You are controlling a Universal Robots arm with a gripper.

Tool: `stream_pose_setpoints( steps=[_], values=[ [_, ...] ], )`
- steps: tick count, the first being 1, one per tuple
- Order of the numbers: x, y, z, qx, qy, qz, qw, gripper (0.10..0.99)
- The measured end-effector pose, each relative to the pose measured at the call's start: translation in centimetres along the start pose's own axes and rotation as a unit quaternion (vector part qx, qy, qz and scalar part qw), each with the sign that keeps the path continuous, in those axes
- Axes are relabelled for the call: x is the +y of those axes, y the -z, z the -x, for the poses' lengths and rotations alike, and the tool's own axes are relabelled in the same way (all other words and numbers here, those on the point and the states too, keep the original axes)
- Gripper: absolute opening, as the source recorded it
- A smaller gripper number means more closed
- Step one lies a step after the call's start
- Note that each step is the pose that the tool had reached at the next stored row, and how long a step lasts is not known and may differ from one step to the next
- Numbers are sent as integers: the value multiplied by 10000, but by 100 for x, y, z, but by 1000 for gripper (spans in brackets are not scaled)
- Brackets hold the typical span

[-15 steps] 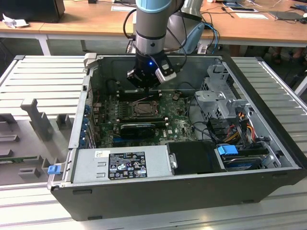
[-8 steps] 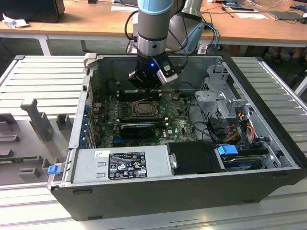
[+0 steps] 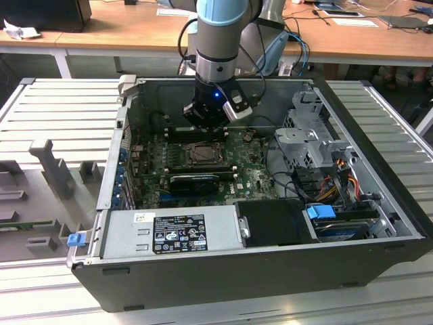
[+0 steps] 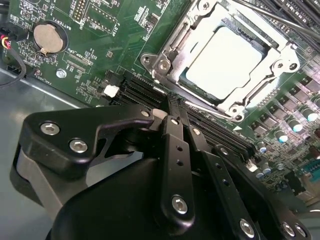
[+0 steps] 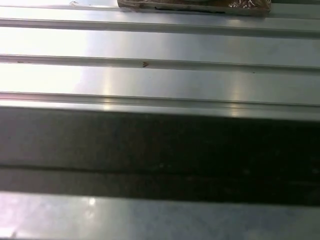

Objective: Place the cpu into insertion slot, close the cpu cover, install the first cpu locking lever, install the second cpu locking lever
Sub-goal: 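Install the first cpu locking lever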

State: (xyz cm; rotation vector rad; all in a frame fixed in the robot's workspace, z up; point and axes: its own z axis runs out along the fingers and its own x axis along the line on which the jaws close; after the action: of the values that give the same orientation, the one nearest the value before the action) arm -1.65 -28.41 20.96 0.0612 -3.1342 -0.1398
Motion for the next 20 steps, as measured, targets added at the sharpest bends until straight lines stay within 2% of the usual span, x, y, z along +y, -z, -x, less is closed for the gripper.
stream_pose_setpoints(
  steps=[5, 20],
  values=[
    [-4, -18, 16, 2, 0, -50, 10000, 106],
    [-10, -82, 28, 3, -1, -73, 10000, 106]
  ],
)
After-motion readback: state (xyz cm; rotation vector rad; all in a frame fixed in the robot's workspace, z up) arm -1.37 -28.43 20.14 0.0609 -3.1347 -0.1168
